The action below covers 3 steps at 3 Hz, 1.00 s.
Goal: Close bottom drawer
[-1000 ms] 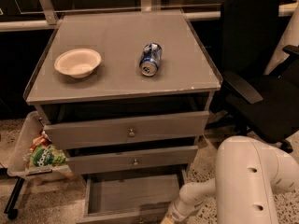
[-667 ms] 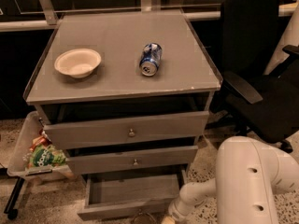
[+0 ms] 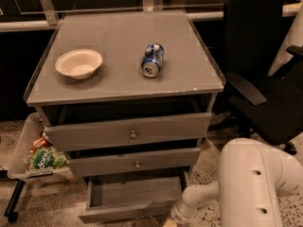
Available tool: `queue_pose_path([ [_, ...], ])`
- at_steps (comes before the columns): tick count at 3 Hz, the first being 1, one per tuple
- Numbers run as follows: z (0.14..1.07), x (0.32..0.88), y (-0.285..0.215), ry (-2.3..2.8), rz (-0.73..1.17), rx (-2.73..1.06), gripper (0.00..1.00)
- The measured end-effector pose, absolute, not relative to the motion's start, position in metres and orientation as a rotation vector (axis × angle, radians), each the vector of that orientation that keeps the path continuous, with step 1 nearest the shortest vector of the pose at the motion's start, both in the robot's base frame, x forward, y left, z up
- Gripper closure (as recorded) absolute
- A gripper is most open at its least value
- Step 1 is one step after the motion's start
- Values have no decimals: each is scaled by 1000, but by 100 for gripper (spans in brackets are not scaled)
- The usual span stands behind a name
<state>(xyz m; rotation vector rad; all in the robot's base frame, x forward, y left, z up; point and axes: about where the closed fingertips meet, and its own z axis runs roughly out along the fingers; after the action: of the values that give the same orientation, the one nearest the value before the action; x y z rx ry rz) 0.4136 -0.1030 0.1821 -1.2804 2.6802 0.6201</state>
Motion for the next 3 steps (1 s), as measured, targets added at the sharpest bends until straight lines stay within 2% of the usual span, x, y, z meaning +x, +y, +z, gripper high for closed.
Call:
queue_pose_path([
  [3,181,423,-98,2679,593,-1289,88],
])
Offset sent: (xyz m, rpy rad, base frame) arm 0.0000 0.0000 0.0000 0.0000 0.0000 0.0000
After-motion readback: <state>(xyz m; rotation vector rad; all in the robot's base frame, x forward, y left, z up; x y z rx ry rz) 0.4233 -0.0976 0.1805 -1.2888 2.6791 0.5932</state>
